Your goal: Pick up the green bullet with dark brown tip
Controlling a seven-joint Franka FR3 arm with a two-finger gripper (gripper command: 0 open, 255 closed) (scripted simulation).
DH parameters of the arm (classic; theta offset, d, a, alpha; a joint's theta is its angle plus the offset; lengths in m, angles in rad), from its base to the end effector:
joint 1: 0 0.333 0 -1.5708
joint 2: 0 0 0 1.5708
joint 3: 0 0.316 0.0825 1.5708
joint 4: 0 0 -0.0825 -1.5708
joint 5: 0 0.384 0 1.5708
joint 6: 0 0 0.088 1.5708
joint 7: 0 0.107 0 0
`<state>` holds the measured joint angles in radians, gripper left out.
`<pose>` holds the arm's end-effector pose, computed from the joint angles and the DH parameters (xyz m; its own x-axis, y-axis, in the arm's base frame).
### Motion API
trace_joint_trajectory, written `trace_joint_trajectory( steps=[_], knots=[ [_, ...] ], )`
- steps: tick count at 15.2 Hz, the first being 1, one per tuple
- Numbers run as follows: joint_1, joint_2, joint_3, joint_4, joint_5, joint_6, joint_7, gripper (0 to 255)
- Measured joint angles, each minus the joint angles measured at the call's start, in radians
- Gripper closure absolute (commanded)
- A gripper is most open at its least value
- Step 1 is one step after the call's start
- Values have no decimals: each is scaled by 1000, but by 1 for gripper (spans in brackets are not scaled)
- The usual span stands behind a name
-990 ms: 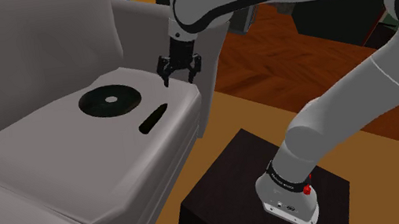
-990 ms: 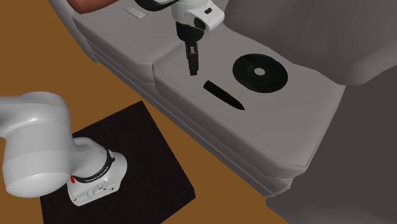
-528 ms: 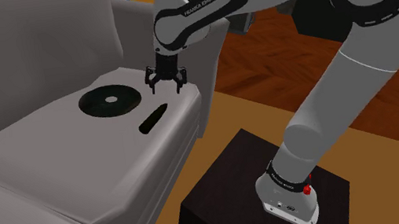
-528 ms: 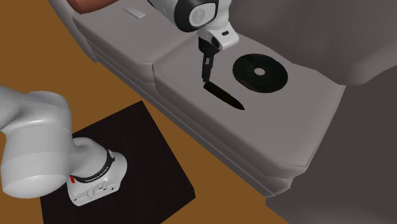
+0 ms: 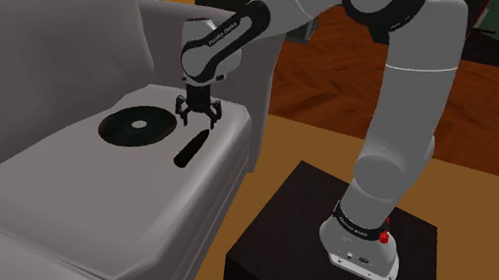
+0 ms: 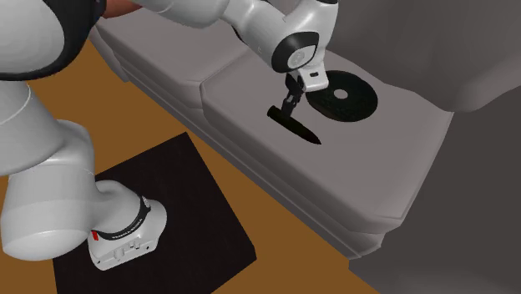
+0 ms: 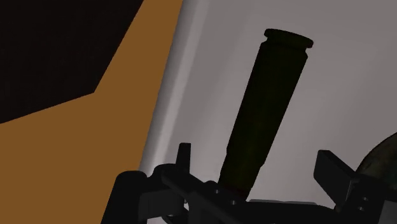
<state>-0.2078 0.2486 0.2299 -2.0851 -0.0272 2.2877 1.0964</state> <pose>0.5754 0.0097 0.3060 0.4863 -0.8723 -0.0500 -0.8728 -0.4877 0.0179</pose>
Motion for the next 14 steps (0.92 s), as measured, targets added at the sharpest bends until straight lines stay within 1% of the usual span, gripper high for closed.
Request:
trace_joint_trajectory(
  steps=[5,13,14],
  knots=[
    [11,166,-46,108,-10,42,145,0],
    [18,246,-60,113,-23,115,166,0],
    [18,249,-60,113,-23,117,166,255]
  ],
)
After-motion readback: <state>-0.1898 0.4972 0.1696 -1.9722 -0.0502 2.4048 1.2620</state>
